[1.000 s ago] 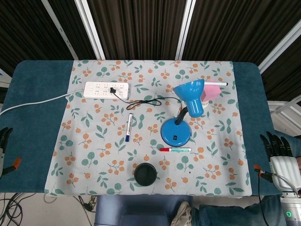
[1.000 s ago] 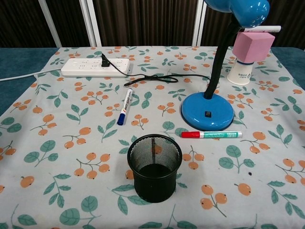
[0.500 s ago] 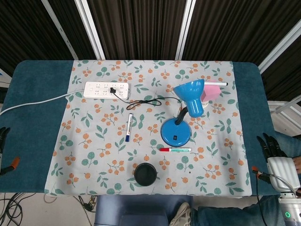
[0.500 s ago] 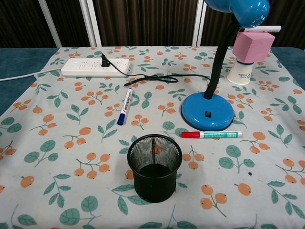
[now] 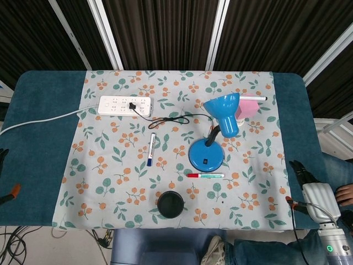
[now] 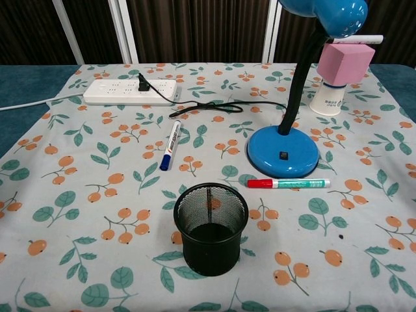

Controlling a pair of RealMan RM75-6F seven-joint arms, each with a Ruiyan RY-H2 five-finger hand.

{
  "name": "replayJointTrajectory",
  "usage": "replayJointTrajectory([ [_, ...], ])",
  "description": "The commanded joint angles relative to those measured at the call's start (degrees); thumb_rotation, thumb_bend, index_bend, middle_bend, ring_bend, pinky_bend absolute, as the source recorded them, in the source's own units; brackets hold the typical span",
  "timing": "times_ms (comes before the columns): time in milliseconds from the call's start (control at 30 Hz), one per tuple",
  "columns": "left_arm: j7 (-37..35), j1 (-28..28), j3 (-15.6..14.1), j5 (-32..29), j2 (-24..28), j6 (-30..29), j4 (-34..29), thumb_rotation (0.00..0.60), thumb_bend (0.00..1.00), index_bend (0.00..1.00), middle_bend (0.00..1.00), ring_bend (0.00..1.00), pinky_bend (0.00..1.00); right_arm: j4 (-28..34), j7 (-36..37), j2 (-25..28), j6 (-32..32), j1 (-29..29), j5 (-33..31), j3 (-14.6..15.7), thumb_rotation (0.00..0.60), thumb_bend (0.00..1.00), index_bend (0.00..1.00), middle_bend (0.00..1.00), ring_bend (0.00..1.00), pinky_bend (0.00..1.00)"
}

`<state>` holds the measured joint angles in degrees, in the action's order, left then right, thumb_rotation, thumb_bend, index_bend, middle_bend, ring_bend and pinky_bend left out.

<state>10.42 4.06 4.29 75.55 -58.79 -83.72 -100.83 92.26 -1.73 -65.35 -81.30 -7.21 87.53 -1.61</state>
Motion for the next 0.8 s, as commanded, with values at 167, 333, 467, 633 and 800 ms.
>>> replayJointTrajectory([
  [167, -0.2, 0.0, 0.1, -0.2, 0.1, 0.2, 0.1, 0.6, 0.28, 0.05, 0.05, 0.0, 0.09, 2.1, 0.3, -0.5, 11.7, -8.0, -0.5, -1.8, 0.6, 0.56, 0.01, 0.63, 0.73, 0.7],
  [333, -0.3, 0.0, 0.1, -0.4, 0.1, 0.2, 0.1, 0.6, 0.28, 0.04, 0.05, 0.0, 0.09, 3.1, -2.1, -1.7, 21.4, -13.8, -2.8, -2.6, 0.6, 0.62, 0.01, 0.72, 0.8, 0.75],
  [467, -0.4, 0.0, 0.2, -0.6, 0.1, 0.4, 0.2, 0.6, 0.28, 0.04, 0.05, 0.0, 0.09, 3.3, -4.6, -3.7, 26.1, -16.9, -4.8, -3.3, 0.6, 0.68, 0.01, 0.76, 0.83, 0.77],
  [633, -0.4, 0.2, 0.3, -1.1, 0.1, 0.7, 0.3, 0.6, 0.28, 0.04, 0.05, 0.0, 0.09, 3.4, -7.6, -6.6, 31.5, -20.6, -8.9, -4.4, 0.6, 0.74, 0.01, 0.78, 0.84, 0.8],
  [800, -0.6, 0.2, 0.5, -1.5, 0.1, 0.9, 0.5, 0.6, 0.28, 0.04, 0.05, 0.0, 0.09, 2.5, -10.6, -9.1, 34.9, -23.6, -12.7, -5.2, 0.6, 0.76, 0.01, 0.79, 0.85, 0.83],
])
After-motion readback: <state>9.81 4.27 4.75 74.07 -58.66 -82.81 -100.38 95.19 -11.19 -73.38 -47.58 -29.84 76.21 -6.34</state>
